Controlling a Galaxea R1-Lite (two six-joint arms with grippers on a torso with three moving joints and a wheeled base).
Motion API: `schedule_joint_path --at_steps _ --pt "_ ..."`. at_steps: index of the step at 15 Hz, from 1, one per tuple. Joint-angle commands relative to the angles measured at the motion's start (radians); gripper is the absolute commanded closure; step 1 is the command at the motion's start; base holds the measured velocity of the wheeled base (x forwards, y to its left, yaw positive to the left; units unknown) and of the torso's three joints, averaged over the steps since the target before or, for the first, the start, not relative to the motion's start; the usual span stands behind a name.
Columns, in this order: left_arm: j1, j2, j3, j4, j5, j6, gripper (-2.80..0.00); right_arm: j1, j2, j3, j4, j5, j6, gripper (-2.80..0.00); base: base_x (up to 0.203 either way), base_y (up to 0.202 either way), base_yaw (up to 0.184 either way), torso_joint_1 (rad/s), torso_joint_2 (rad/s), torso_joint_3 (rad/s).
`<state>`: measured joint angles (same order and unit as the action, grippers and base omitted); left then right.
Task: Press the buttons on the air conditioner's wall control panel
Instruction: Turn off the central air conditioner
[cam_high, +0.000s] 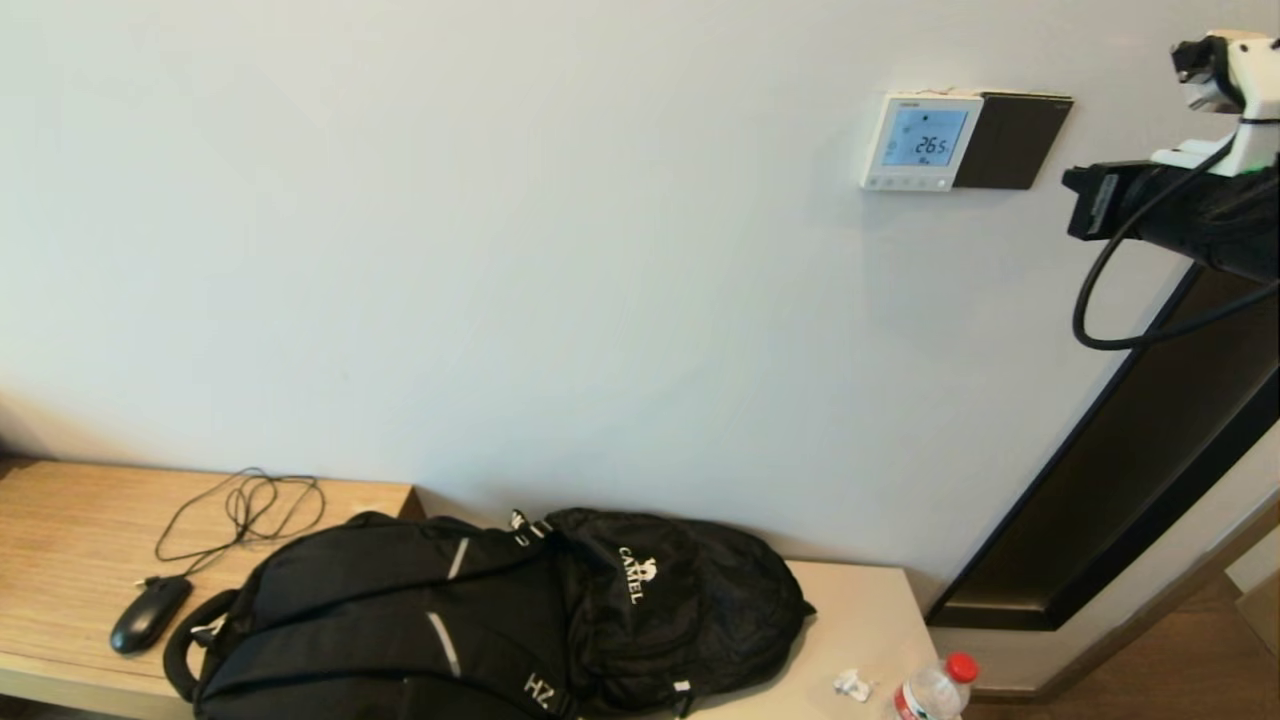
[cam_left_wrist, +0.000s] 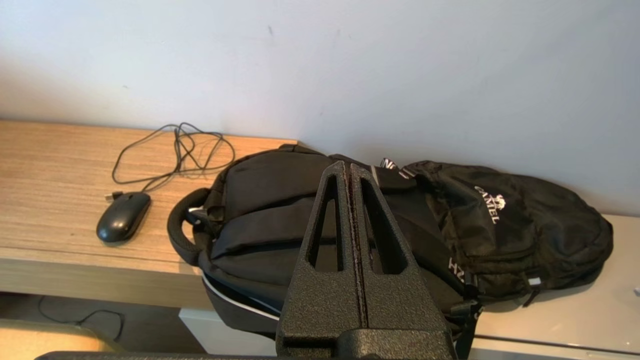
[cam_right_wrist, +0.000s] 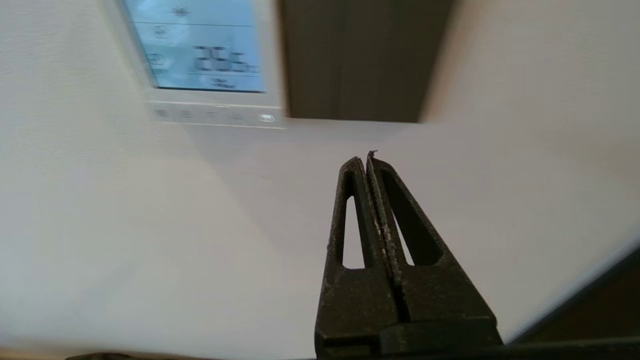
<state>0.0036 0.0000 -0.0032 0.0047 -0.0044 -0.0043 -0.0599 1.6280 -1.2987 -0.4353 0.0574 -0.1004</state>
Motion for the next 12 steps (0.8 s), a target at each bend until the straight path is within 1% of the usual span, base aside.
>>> schedule_joint_path --at_steps 1,3,9,12 --pt "-0.001 -0.002 0.000 0.000 0.000 0.000 0.00 0.033 0.097 -0.059 -0.002 0.000 0.000 0.00 0.000 0.000 0.000 0.000 0.00 0.000" --pt "0.000 -0.002 0.000 0.000 0.000 0.000 0.00 0.041 0.145 -0.116 -0.001 -0.003 0.001 0.00 0.000 0.000 0.000 0.000 0.00 0.000" --pt "-0.001 -0.002 0.000 0.000 0.000 0.000 0.00 0.043 0.203 -0.190 0.001 -0.005 -0.003 0.00 0.000 0.000 0.000 0.000 0.00 0.000" --pt "0.001 -0.002 0.000 0.000 0.000 0.000 0.00 0.074 0.216 -0.209 0.003 -0.008 -0.004 0.00 0.000 0.000 0.000 0.000 0.00 0.000"
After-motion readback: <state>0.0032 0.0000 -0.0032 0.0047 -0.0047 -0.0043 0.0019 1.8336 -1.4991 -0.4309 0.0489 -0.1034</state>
